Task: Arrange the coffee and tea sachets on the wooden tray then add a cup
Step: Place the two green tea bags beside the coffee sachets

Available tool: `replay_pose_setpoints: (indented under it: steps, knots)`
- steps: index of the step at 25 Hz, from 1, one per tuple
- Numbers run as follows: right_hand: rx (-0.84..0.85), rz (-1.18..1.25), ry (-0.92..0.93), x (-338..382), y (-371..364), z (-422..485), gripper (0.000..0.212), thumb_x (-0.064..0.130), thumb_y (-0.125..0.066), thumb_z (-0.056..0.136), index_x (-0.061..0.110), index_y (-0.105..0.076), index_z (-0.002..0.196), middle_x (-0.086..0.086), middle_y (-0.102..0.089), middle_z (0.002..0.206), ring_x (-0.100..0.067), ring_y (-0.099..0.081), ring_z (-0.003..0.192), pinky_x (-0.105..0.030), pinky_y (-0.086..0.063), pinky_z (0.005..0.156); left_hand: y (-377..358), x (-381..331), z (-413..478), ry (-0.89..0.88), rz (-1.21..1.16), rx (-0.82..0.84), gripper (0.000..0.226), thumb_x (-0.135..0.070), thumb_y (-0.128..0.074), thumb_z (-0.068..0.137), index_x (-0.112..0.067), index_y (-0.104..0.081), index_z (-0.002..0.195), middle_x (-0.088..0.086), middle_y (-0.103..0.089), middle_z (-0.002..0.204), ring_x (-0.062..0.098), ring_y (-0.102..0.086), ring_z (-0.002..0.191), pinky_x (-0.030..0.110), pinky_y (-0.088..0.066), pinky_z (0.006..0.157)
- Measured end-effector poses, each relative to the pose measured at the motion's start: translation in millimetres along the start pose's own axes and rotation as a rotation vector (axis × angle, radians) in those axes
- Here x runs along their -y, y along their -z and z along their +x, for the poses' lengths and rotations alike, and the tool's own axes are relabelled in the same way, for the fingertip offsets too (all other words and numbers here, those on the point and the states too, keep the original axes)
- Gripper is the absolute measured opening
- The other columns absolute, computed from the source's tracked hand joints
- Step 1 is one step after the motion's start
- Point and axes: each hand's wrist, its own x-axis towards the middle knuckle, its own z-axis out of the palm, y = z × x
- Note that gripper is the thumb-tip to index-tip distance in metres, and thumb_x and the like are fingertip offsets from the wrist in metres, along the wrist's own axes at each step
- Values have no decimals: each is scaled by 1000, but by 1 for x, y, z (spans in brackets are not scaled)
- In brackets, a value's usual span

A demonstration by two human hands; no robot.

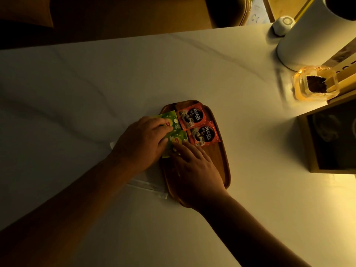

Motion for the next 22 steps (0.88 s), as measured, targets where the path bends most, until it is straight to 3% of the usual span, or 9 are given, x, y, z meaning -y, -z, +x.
replay_pose_setpoints:
  steps: [3,7,10,15,18,20,22]
  knots:
    - [29,-21,12,0,-2,1,56,45,-40,93,26,-49,145,-4,-48,156,-34,-37,146,-46,-14,113,1,1,1,3,-3,9,40,-29,-55,95,-16,-62,132,4,-58,140,28,-52,124,46,-48,96]
    - [-32,-61,-4,2,1,0,58,46,-32,90,27,-53,141,-3,-56,148,-34,-46,139,-47,-20,111,1,-1,3,12,2,2,43,-29,-55,95,-16,-58,136,6,-54,145,29,-49,129,46,-46,99]
    - [-36,-55,-3,1,2,4,63,47,-31,88,27,-44,147,-4,-50,154,-35,-37,145,-51,-16,114,0,1,5,-5,35,-35,44,-27,-56,95,-13,-58,136,10,-51,148,31,-46,134,48,-43,105]
    - [-18,-50,22,-2,1,11,64,38,-59,88,24,-45,148,-6,-48,155,-35,-35,147,-51,-10,115,-5,4,7,10,-44,17,45,-25,-54,96,-14,-55,140,8,-51,149,28,-43,138,48,-40,108]
    - [-14,-15,18,-1,4,13,63,38,-61,91,24,-43,150,-5,-46,157,-34,-31,148,-48,-8,116,-2,4,9,-1,-58,19,44,-24,-54,96,-14,-55,139,9,-50,150,29,-43,139,49,-39,109]
    - [-62,-17,-3,-4,9,10,59,41,-52,91,25,-47,147,-5,-49,155,-34,-35,146,-48,-15,115,2,2,11,2,-36,-14,42,-24,-55,96,-13,-57,137,10,-48,151,31,-43,139,51,-37,111]
    - [-168,-28,-83,-17,17,5,54,41,-56,90,24,-55,141,-4,-54,150,-33,-41,142,-49,-25,113,7,-5,19,-3,-44,-54,41,-25,-54,97,-13,-57,136,11,-48,151,32,-43,138,51,-38,111]
